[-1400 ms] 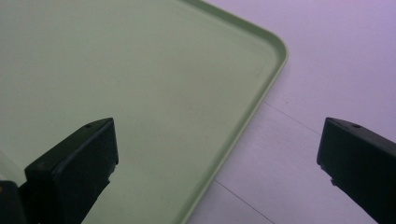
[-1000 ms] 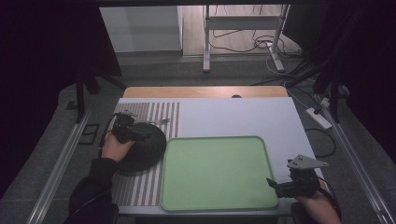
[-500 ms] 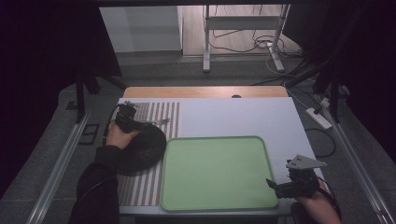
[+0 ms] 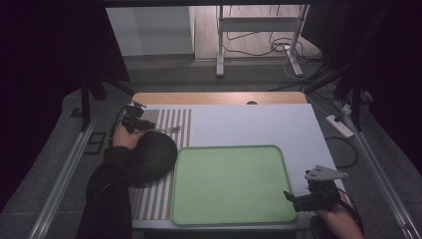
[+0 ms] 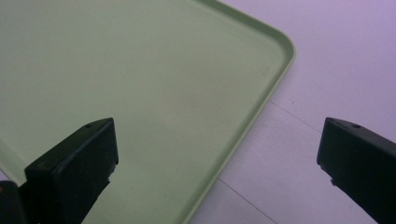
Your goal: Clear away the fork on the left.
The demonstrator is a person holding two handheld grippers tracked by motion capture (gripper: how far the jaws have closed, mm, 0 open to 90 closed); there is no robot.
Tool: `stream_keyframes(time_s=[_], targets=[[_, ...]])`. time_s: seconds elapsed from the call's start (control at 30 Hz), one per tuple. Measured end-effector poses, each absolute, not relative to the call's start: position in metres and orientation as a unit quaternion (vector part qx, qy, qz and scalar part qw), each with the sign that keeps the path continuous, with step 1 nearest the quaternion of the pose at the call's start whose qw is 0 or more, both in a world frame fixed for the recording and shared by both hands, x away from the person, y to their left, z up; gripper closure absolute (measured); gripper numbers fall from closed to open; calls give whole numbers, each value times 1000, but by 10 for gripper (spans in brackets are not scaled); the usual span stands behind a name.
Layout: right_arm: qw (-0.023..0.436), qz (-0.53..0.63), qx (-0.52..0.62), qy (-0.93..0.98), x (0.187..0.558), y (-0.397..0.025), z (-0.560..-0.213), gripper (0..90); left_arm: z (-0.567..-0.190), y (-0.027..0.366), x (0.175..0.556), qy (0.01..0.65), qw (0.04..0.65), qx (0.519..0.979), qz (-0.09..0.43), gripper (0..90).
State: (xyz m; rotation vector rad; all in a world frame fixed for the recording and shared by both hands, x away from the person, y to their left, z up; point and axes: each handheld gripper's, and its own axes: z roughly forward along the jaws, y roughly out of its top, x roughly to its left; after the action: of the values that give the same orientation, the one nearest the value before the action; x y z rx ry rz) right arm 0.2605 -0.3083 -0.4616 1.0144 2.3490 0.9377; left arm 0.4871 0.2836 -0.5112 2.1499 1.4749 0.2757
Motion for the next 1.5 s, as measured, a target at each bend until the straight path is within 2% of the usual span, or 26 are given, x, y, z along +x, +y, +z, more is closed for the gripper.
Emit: stream_keyframes(time_s=[0.03, 0.07, 0.1, 0.4, 0.6, 0.73, 0.93, 1.2, 1.3, 1.37, 1.4, 1.43, 1.5], targets=[[206, 337, 365, 843, 261, -308, -462, 0, -513, 285, 489, 544, 250, 794, 103, 824], [206, 337, 364, 843, 261, -308, -462, 0, -514, 285, 491, 544, 245, 796, 105, 874], [206, 337, 364, 843, 261, -308, -462, 0, -516, 287, 493, 546, 237, 796, 109, 887], [205, 337, 363, 844, 260, -308, -462, 0, -525, 301, 497, 559, 205, 795, 114, 888], [207, 337, 359, 845, 260, -308, -462, 0, -524, 319, 488, 574, 201, 789, 92, 888], [206, 335, 354, 849, 259, -307, -462, 0, -520, 325, 480, 563, 177, 804, 73, 888], [208, 332, 348, 852, 259, -306, -462, 0, -519, 332, 473, 550, 177, 815, 31, 888], [208, 331, 346, 853, 259, -305, -462, 0, -517, 332, 472, 546, 175, 818, 38, 884], [207, 331, 346, 853, 259, -305, -462, 0, -512, 332, 474, 558, 184, 807, 56, 765], [207, 331, 346, 853, 259, -305, -462, 0, -506, 332, 474, 561, 201, 800, 72, 651], [207, 331, 346, 853, 259, -305, -462, 0, -505, 331, 474, 561, 209, 798, 73, 554], [207, 331, 346, 853, 259, -305, -462, 0, -503, 329, 475, 556, 218, 798, 76, 554], [207, 331, 346, 853, 259, -305, -462, 0, -500, 323, 476, 547, 231, 800, 83, 424]])
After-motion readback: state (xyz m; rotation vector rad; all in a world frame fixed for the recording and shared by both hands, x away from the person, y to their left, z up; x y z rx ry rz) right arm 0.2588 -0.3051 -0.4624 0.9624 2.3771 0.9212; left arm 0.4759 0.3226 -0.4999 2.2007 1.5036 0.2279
